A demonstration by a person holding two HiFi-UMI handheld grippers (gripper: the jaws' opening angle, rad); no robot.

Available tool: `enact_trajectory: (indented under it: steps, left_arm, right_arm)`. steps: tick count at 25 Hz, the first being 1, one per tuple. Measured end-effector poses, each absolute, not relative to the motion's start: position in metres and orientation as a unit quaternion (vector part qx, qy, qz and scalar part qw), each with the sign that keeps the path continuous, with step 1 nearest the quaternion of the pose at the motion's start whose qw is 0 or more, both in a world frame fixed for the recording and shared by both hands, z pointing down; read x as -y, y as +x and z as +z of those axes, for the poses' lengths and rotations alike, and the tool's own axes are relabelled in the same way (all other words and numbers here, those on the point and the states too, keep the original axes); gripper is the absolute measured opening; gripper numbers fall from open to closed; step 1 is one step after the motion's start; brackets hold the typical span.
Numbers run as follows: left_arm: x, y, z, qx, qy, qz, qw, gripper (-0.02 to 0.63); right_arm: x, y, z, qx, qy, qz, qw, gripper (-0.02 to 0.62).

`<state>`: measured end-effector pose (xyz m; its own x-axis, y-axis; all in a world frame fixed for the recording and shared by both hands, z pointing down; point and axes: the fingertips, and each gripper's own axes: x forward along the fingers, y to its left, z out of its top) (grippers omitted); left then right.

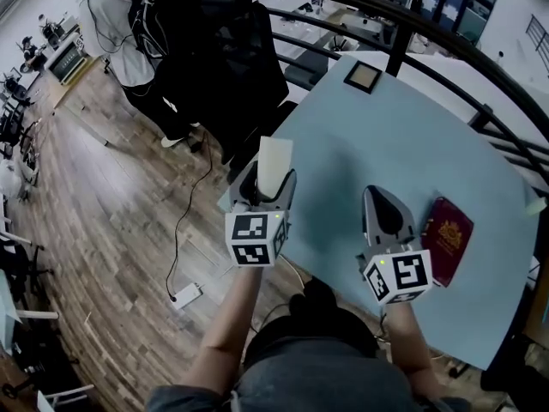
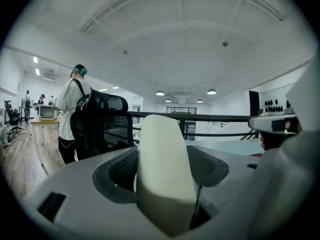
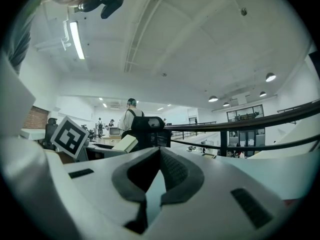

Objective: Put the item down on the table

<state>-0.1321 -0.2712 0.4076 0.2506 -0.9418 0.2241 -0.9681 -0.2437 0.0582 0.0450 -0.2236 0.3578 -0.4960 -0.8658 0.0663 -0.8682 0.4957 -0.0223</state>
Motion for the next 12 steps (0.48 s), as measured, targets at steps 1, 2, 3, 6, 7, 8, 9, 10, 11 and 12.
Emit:
enact_trajectory:
  steps: [1,2,3,6,7,8,9,10,11,12]
  left_arm:
    - [0.276,-0.126,0.412,0.604,0.788,0.076,0.095,0.310]
    - [0.281,-0.121,0.416,0.600,0.790,0.081,0.098,0.310]
    - [0.285,-0.116,0.421,0.597,0.791,0.086,0.100,0.310]
    - [0.298,-0.104,0.438,0.588,0.795,0.106,0.108,0.310]
    - [0.302,-0.100,0.444,0.584,0.796,0.113,0.110,0.310]
    - [0.306,-0.096,0.451,0.581,0.797,0.120,0.113,0.310]
    - [0.310,-0.093,0.458,0.578,0.798,0.128,0.116,0.310]
    - [0.314,-0.089,0.466,0.575,0.798,0.136,0.119,0.310]
    - [0.318,-0.086,0.474,0.571,0.799,0.145,0.121,0.310]
    - [0.321,-0.083,0.483,0.567,0.799,0.153,0.125,0.310]
  right_arm:
    - [0.226,0.048,0.359,0.863,0.504,0.027,0.024,0.003]
    - [0.228,0.052,0.361,0.862,0.506,0.028,0.025,0.003]
    - [0.230,0.055,0.362,0.860,0.509,0.028,0.027,0.003]
    - [0.236,0.065,0.365,0.855,0.518,0.029,0.030,0.003]
    - [0.238,0.068,0.366,0.853,0.521,0.031,0.030,0.003]
    - [0.240,0.071,0.368,0.851,0.523,0.033,0.031,0.003]
    - [0.242,0.073,0.369,0.849,0.526,0.035,0.032,0.003]
    - [0.244,0.075,0.371,0.848,0.528,0.037,0.033,0.003]
    - [0.246,0.077,0.372,0.846,0.530,0.038,0.033,0.003]
    - [0.248,0.079,0.373,0.845,0.532,0.040,0.035,0.003]
